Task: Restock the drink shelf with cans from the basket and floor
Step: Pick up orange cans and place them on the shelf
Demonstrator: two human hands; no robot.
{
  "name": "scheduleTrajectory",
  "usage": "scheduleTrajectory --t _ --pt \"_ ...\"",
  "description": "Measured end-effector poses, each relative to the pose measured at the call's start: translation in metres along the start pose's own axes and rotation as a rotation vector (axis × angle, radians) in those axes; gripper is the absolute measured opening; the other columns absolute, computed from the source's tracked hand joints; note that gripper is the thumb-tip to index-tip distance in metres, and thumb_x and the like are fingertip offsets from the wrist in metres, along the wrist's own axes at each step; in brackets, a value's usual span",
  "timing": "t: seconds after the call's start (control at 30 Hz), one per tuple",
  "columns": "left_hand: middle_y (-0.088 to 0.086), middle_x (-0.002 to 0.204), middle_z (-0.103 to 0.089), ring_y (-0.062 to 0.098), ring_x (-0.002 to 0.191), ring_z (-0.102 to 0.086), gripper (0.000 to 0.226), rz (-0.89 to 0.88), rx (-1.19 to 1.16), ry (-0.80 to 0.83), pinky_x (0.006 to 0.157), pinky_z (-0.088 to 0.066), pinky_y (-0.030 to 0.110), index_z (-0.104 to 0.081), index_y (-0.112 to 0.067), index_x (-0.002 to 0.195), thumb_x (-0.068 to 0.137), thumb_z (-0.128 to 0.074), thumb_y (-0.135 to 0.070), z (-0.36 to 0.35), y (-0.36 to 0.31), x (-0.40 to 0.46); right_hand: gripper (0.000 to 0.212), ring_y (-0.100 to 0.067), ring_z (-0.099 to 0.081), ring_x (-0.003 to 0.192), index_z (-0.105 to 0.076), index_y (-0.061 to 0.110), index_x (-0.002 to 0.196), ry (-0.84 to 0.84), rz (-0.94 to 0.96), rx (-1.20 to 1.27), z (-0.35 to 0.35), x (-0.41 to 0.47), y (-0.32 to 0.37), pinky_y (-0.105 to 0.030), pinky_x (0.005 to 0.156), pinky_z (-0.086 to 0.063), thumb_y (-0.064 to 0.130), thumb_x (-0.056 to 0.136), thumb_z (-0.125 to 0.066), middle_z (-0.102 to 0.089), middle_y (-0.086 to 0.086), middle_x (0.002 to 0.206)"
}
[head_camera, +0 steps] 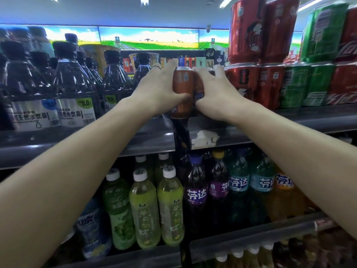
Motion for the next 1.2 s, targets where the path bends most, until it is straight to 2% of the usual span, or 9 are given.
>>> scheduleTrajectory --t 0.17,0.3,0.5,0.67,0.77,0.9,0.97,1.1,1.2 --pt "0.019 0.123 -0.062 0.042 0.111 -0.063 0.076 0.075 -0.003 -0.034 0.090 -0.051 0.048 -0.037 -0.010 0.140 0.087 -0.082 -0.041 -0.005 0.002 0.005 0.073 -0.044 -0.056 0.117 -0.033 0.026 0.154 -0.019 -0.039 -0.053 0.002 0.000 0.002 -0.045 0.095 -0.053 0.009 0.091 -0.065 -0.020 -0.015 0.157" --pt "0.023 0.133 -0.054 0.047 0.119 -0.058 0.076 0.078 0.078 -0.051 0.093 -0.048 0.049 -0.037 -0.009 0.143 0.089 -0.080 -0.041 -0.008 0.000 0.005 0.074 -0.044 -0.056 0.115 -0.032 0.026 0.155 -0.012 -0.051 -0.081 0.003 -0.003 0.003 -0.040 0.086 -0.049 0.004 0.091 -0.063 -0.015 -0.016 0.160" --pt "0.025 0.138 -0.051 0.048 0.124 -0.056 0.077 0.090 0.110 -0.028 0.098 -0.048 0.051 -0.034 -0.008 0.148 0.093 -0.076 -0.042 -0.010 0.000 0.005 0.077 -0.044 -0.054 0.122 -0.026 0.026 0.159 0.041 -0.064 -0.097 0.002 -0.007 0.008 -0.048 0.099 -0.053 0.006 0.094 -0.062 -0.009 -0.018 0.164" --pt "0.026 0.136 -0.052 0.048 0.121 -0.058 0.083 0.104 0.089 -0.002 0.093 -0.049 0.051 -0.027 -0.009 0.153 0.094 -0.074 -0.041 -0.007 -0.002 0.002 0.084 -0.047 -0.048 0.133 -0.011 0.030 0.165 0.063 -0.092 -0.077 0.004 -0.010 0.007 -0.044 0.102 -0.051 0.008 0.099 -0.057 0.007 -0.023 0.169" --pt "0.025 0.131 -0.053 0.047 0.114 -0.059 0.085 0.086 0.120 -0.010 0.086 -0.048 0.049 -0.022 -0.010 0.156 0.094 -0.072 -0.040 -0.002 -0.007 -0.001 0.083 -0.047 -0.040 0.142 -0.012 0.028 0.166 0.010 -0.058 -0.054 0.008 -0.009 0.004 -0.045 0.109 -0.044 0.008 0.098 -0.055 -0.004 -0.024 0.169" --pt "0.026 0.140 -0.049 0.048 0.120 -0.057 0.087 0.037 0.188 -0.027 0.094 -0.050 0.053 -0.020 -0.013 0.158 0.094 -0.072 -0.040 0.008 -0.017 -0.013 0.077 -0.039 -0.048 0.133 -0.022 0.023 0.163 -0.075 0.021 0.018 0.020 -0.017 0.000 -0.038 0.102 -0.045 0.005 0.095 -0.053 -0.035 -0.018 0.157" --pt "0.025 0.142 -0.048 0.047 0.118 -0.057 0.082 -0.018 0.207 -0.079 0.093 -0.050 0.053 -0.024 -0.012 0.156 0.095 -0.070 -0.039 0.017 -0.027 -0.023 0.075 -0.035 -0.050 0.130 -0.026 0.021 0.162 -0.113 0.054 0.049 0.028 -0.026 -0.002 -0.036 0.102 -0.044 0.004 0.093 -0.052 -0.041 -0.015 0.152" --pt "0.022 0.136 -0.052 0.043 0.109 -0.058 0.072 -0.129 0.178 -0.137 0.090 -0.049 0.050 -0.031 -0.010 0.152 0.096 -0.068 -0.037 0.022 -0.048 -0.040 0.073 -0.033 -0.056 0.126 -0.034 0.018 0.159 -0.137 0.078 0.090 0.038 -0.040 -0.004 -0.044 0.108 -0.047 0.004 0.090 -0.051 -0.049 -0.016 0.148" --pt "0.017 0.134 -0.053 0.040 0.111 -0.059 0.067 -0.159 0.143 -0.097 0.094 -0.052 0.054 -0.039 -0.011 0.146 0.093 -0.069 -0.039 0.011 -0.060 -0.043 0.071 -0.032 -0.061 0.120 -0.043 0.017 0.155 -0.110 0.090 0.097 0.038 -0.045 -0.001 -0.047 0.104 -0.051 0.003 0.086 -0.052 -0.056 -0.014 0.142"
Point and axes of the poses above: each hand's wrist, its own x-axis towards the middle knuckle, its own z-axis out of the back of the hand, y = z × x, the point moved 8 cm from there along x, towards the middle knuckle
